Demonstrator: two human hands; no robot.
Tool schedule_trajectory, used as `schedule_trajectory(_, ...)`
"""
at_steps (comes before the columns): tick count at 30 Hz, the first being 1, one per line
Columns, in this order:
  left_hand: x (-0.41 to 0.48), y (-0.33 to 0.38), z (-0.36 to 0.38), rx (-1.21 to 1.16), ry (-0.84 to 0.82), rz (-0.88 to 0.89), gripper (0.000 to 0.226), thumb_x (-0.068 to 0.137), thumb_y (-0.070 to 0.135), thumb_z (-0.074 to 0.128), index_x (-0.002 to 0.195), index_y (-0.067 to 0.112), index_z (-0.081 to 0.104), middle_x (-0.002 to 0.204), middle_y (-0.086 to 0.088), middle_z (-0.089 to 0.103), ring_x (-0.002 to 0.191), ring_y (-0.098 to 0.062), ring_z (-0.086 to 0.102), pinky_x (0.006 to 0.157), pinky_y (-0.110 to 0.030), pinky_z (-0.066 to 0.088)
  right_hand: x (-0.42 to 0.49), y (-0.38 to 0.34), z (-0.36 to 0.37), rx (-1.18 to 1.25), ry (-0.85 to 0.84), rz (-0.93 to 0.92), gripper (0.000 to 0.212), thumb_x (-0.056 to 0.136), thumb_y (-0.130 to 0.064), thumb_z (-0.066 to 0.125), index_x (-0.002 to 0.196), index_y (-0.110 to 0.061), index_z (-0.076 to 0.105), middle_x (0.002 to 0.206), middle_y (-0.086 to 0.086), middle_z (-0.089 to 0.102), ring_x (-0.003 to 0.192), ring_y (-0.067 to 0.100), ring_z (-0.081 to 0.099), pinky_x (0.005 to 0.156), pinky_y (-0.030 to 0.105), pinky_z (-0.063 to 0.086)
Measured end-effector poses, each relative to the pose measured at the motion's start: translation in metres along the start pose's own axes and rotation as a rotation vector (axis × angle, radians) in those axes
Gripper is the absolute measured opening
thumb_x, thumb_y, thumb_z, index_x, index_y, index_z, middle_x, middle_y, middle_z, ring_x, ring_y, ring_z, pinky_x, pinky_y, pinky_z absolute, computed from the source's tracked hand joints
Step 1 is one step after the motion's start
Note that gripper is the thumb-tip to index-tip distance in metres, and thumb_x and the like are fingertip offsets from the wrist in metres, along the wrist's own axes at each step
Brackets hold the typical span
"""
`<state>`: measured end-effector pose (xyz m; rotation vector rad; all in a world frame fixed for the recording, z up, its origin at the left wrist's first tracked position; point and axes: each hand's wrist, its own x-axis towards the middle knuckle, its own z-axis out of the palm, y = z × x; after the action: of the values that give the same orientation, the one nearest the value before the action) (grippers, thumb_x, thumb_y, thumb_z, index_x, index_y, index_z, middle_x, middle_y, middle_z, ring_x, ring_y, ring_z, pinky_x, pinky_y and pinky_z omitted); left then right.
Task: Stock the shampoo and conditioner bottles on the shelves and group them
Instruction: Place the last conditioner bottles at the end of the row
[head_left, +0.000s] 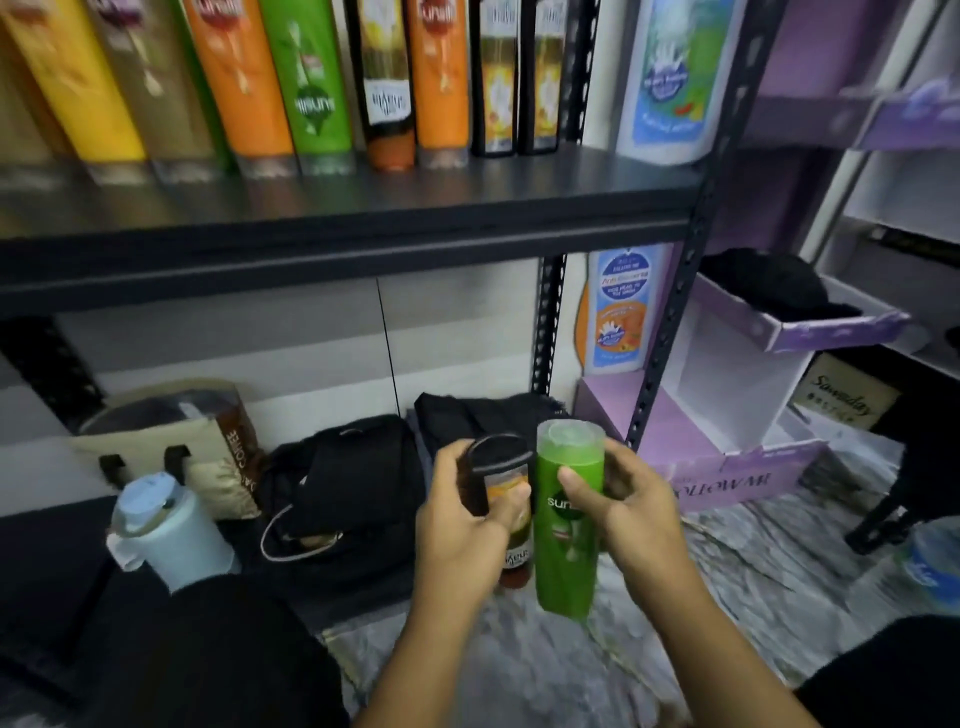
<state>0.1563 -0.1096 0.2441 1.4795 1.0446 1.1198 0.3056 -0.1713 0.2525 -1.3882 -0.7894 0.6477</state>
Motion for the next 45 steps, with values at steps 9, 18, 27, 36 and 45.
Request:
schedule_trajectory(9, 0.081, 0.203, -0.035, -0.085, 0.037, 0.448, 0.03, 0.09, 0.038, 0.077, 0.114, 0.047, 0.06, 0.103, 0.031, 0.071, 0.096, 0.01, 0.068, 0.083, -0.025, 0.055, 0.078, -0.215, 0.031, -0.034, -0.11, -0.469, 0.028, 0.091, -0.03, 0.074, 0.118, -0.029, 0.069, 0.104, -0.008, 0.077, 0.096, 0.01, 0.074, 0.082, 0.036, 0.059)
schedule_trajectory(18, 0.17, 0.322, -0.042, -0.031, 0.196, 0.635, 0.031, 0.089, 0.05, 0.075, 0.115, 0.039, 0.062, 0.097, 0.02, 0.073, 0.089, 0.006, 0.069, 0.082, -0.031, 0.058, 0.161, -0.323, 0.082, 0.105, -0.077, -0.54, 0.029, 0.092, -0.045, 0.067, 0.119, -0.036, 0.064, 0.116, -0.003, 0.071, 0.102, 0.023, 0.072, 0.085, 0.054, 0.061)
schedule_trajectory(27, 0.228, 0.325, -0.029, 0.216, 0.239, 0.576, 0.075, 0.084, 0.07, 0.065, 0.147, 0.037, 0.041, 0.134, 0.008, 0.063, 0.124, -0.018, 0.06, 0.102, -0.044, 0.051, 0.21, -0.322, 0.089, 0.196, -0.085, -0.511, 0.022, 0.1, -0.032, 0.062, 0.123, -0.032, 0.062, 0.113, -0.001, 0.073, 0.099, 0.02, 0.074, 0.087, 0.053, 0.06)
schedule_trajectory(36, 0.231, 0.288, -0.016, 0.146, -0.066, 0.499, 0.082, 0.098, 0.047, 0.064, 0.159, 0.044, 0.01, 0.148, 0.02, 0.049, 0.134, -0.006, 0.048, 0.114, -0.035, 0.038, 0.22, -0.236, 0.06, -0.339, -0.321, -0.381, 0.062, 0.09, -0.043, 0.073, 0.142, -0.038, 0.04, 0.131, -0.017, 0.065, 0.114, -0.003, 0.064, 0.107, 0.036, 0.049)
schedule_trajectory(45, 0.253, 0.276, 0.005, 0.093, -0.076, 0.483, 0.082, 0.097, 0.048, 0.063, 0.155, 0.056, 0.005, 0.154, 0.018, 0.044, 0.139, -0.011, 0.045, 0.119, -0.048, 0.035, 0.246, -0.234, 0.055, -0.42, -0.194, -0.339, 0.048, 0.088, -0.023, 0.077, 0.122, -0.029, 0.044, 0.116, -0.011, 0.068, 0.105, 0.009, 0.067, 0.098, 0.039, 0.056)
